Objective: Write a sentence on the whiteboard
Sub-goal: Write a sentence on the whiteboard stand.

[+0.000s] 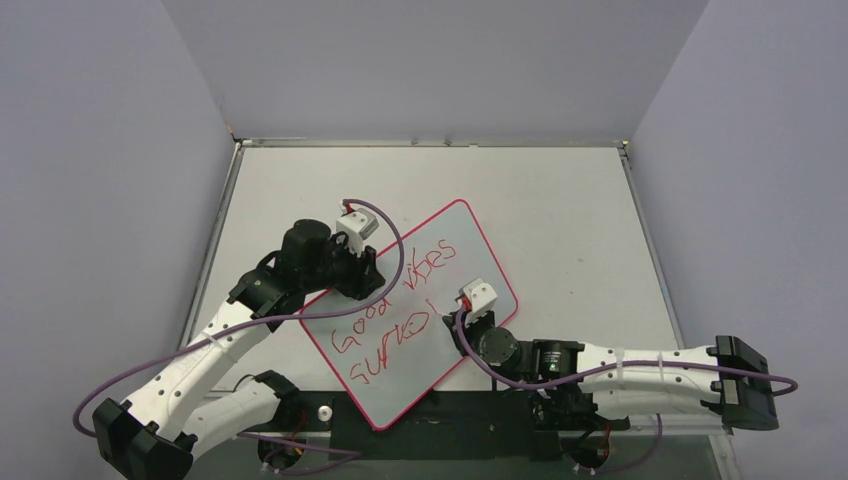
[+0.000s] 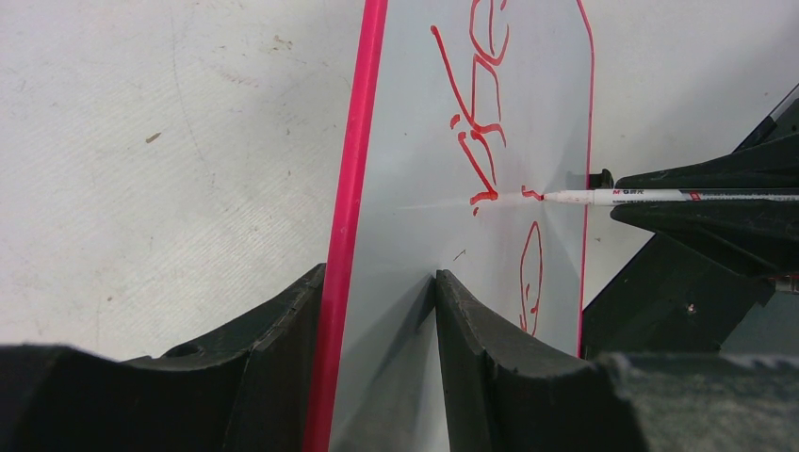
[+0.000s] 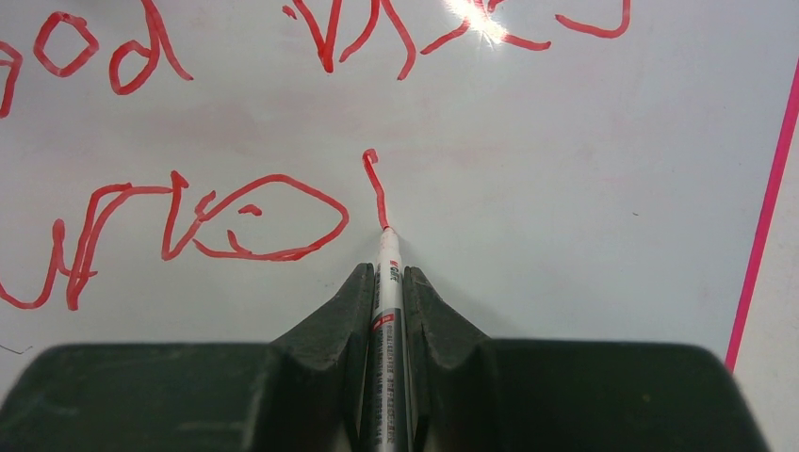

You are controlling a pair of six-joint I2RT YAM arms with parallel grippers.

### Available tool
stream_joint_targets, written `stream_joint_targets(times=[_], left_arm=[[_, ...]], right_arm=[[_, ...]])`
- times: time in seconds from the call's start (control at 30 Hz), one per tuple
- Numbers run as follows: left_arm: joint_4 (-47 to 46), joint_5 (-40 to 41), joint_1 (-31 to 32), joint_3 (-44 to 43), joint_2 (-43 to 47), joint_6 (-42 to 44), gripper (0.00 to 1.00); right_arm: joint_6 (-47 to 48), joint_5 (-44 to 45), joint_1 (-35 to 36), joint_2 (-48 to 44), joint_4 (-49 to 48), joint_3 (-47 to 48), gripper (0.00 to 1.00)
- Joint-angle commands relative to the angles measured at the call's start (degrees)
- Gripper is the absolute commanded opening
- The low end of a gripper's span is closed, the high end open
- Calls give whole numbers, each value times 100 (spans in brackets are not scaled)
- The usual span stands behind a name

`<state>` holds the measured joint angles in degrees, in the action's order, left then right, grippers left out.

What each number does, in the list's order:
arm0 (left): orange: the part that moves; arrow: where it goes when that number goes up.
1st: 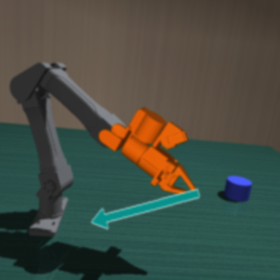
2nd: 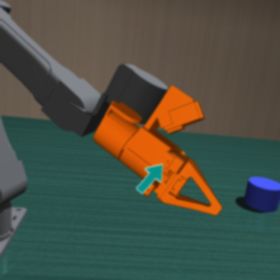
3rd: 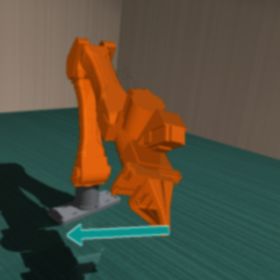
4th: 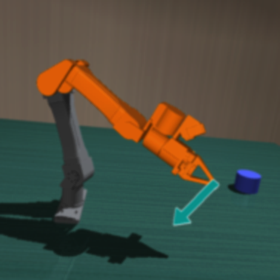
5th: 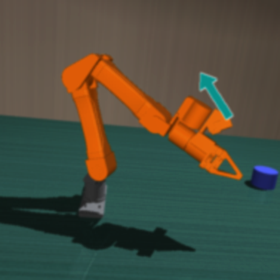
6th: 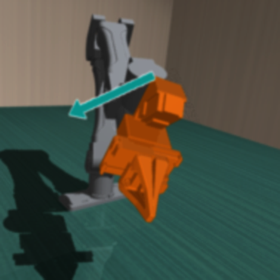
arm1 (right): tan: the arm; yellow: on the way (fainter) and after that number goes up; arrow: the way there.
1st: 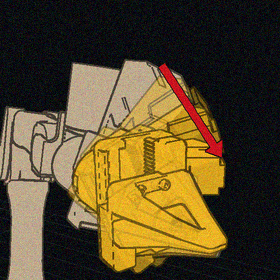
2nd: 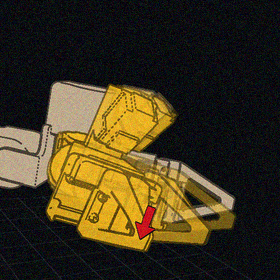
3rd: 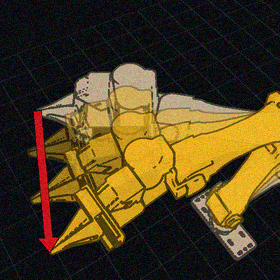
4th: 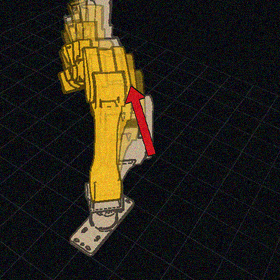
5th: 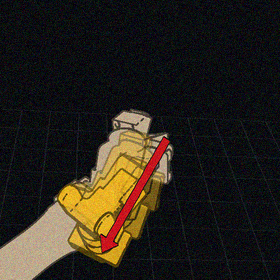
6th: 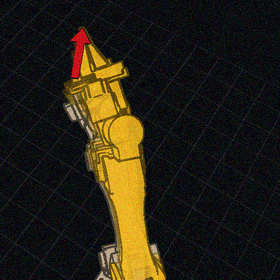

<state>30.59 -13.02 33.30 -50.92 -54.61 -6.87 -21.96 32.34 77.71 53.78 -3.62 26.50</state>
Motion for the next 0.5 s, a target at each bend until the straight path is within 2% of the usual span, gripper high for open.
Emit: stream_joint_targets(times=[0.0, 0.47], left_arm=[[-321, 320, -8, -137, 55, 239, 0], [-306, 430, -8, -138, 48, 252, 0]], right_arm=[[-140, 51, 48, -84, 130, -75, 0], [75, 225, -37, 90, 298, 226, 0]])
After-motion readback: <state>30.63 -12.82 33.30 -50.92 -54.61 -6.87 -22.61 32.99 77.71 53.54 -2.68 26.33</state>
